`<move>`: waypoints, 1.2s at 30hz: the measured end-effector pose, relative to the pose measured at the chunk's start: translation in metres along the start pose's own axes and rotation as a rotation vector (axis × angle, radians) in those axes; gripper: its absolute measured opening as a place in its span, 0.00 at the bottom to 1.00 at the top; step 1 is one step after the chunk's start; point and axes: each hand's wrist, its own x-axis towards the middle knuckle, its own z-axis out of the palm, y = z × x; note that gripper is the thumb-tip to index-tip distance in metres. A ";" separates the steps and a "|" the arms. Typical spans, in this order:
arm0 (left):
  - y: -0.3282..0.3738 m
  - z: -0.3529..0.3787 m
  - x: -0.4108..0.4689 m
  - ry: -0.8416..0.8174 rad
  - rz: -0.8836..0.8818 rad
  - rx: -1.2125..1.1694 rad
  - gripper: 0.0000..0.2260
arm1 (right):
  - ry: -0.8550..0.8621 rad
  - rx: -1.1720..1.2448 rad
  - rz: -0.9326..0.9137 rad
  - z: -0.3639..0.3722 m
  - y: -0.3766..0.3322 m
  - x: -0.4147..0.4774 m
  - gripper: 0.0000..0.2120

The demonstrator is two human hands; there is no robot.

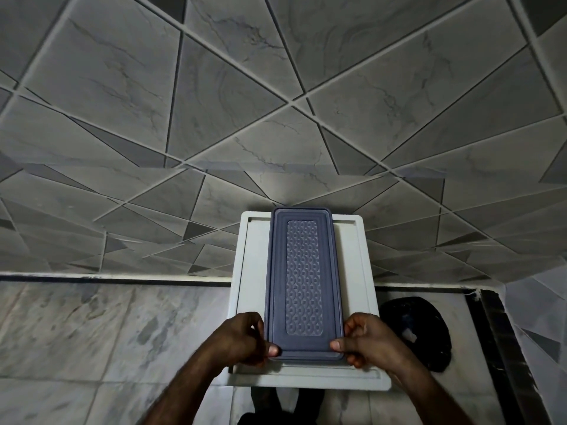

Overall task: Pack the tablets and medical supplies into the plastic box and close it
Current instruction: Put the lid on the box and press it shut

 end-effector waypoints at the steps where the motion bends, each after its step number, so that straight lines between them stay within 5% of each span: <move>1: 0.000 0.000 -0.001 -0.003 -0.001 -0.007 0.19 | -0.005 0.006 0.004 0.001 0.000 -0.002 0.21; 7: 0.003 0.016 -0.009 0.040 0.066 0.195 0.30 | 0.026 -0.079 0.020 0.024 0.005 -0.012 0.41; 18: 0.004 0.022 -0.002 -0.011 -0.048 0.001 0.35 | 0.061 -0.080 0.045 0.025 -0.001 -0.016 0.32; 22: 0.008 0.016 -0.009 -0.072 -0.031 -0.006 0.29 | 0.050 -0.070 0.054 0.022 -0.003 -0.014 0.29; 27: 0.025 -0.009 -0.004 -0.010 0.015 -0.080 0.27 | 0.143 0.152 0.003 0.003 -0.021 0.007 0.19; 33: 0.053 -0.028 0.036 0.145 0.132 -0.337 0.10 | 0.230 0.357 -0.059 -0.008 -0.057 0.047 0.12; 36: 0.055 -0.023 0.045 0.203 0.127 -0.418 0.13 | 0.261 0.369 -0.073 -0.007 -0.056 0.062 0.11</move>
